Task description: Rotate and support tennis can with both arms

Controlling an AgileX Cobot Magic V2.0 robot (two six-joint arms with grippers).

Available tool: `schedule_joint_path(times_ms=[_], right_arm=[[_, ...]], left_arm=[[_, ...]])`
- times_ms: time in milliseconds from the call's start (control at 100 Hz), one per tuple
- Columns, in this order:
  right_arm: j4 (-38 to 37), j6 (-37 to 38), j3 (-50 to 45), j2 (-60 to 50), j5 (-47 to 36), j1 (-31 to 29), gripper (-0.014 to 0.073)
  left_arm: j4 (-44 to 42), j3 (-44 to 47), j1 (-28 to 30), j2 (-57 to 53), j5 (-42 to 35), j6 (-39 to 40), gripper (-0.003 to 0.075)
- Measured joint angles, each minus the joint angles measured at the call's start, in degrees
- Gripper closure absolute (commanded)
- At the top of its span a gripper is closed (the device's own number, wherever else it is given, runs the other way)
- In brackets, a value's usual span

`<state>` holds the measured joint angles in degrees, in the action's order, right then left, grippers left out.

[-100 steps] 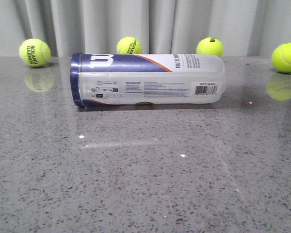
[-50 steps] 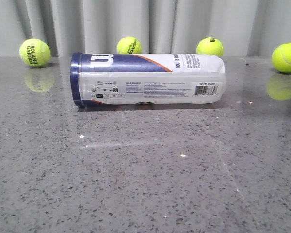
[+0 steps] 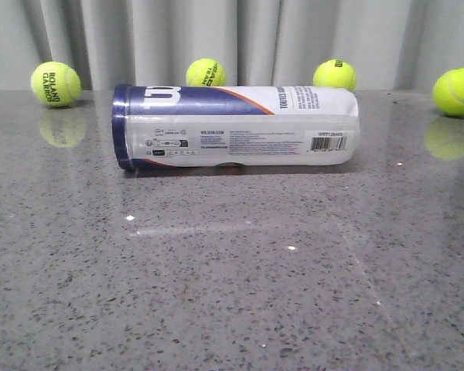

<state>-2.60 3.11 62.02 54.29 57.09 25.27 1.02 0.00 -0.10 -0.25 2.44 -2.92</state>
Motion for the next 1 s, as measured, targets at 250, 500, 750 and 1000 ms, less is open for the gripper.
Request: schedule_joint_path(times_ms=[250,500,750,1000], right_arm=[[-0.1,0.1,-11.5,-14.6,-6.9,0.0,0.0661],[-0.1,0.1,-19.6,-27.8,-8.0,0.0,0.0661],[-0.1,0.1,-27.2,-40.4,-11.2,0.0,0.0661],[-0.2,0.1,-32.0,-45.7,-13.9,0.0,0.0661]], left_arm=[[0.0,0.0,0.0,0.0,0.0,0.0,0.0740],[0.0,0.0,0.0,0.0,-1.5,0.0,0.0740],[0.0,0.0,0.0,0.0,-5.3,0.0,0.0740],[0.0,-0.2,0.0,0.0,-5.2,0.0,0.0740]])
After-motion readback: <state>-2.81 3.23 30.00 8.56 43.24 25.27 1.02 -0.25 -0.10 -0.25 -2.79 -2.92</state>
